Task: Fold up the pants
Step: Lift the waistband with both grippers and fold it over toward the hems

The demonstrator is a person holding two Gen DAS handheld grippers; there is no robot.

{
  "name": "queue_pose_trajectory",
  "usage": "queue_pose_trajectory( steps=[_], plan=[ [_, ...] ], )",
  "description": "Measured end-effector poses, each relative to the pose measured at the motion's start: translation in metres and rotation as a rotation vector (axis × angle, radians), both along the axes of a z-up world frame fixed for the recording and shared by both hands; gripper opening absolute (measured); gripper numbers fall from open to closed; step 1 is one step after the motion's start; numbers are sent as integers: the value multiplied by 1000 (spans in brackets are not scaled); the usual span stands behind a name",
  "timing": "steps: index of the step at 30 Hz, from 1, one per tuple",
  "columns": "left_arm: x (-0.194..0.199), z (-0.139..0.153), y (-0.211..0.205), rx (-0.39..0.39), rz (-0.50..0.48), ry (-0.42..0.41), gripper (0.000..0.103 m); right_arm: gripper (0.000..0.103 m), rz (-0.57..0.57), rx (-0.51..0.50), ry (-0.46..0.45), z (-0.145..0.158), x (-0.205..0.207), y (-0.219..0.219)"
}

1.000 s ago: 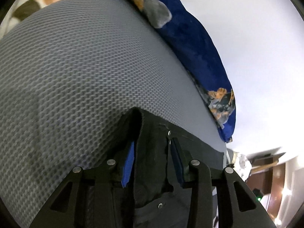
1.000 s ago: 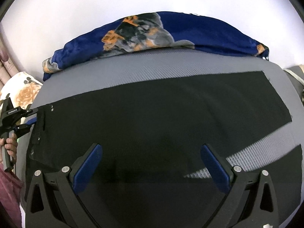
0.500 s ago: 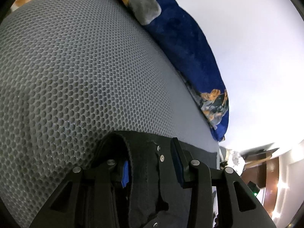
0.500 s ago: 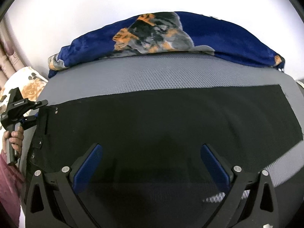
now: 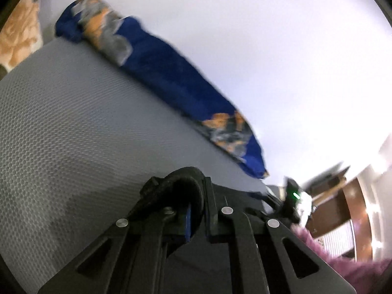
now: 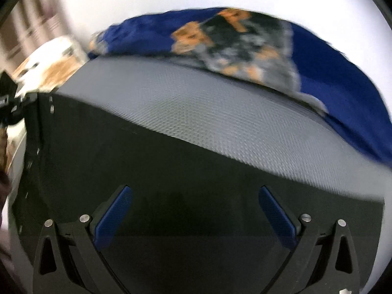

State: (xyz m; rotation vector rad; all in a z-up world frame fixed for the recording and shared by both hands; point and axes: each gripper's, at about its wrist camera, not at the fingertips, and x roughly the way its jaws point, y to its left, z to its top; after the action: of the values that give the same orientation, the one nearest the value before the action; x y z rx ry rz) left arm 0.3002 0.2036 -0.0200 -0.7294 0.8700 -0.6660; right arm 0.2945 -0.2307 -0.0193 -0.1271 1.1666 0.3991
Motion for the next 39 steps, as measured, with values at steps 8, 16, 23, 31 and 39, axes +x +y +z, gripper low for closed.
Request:
queue_pose_trajectory(
  steps=[8,16,23,31,39],
  plan=[
    [-25,21,7,-47,4,-70,8,83,279,7,184,-19,62,2],
    [-31,24,14,-35,37,-62,8,58,495,58,340,-41,83,13],
    [-29,25,12,-2,65,-40,8,30,547,30,416,-43,76,-11],
    [-21,19,9,32,89,-11,8,8,452,-127,215,-25,38,-6],
    [-48,38,13,33,47,-52,8,7,229,-210,-51,46,-49,-9]
  ],
)
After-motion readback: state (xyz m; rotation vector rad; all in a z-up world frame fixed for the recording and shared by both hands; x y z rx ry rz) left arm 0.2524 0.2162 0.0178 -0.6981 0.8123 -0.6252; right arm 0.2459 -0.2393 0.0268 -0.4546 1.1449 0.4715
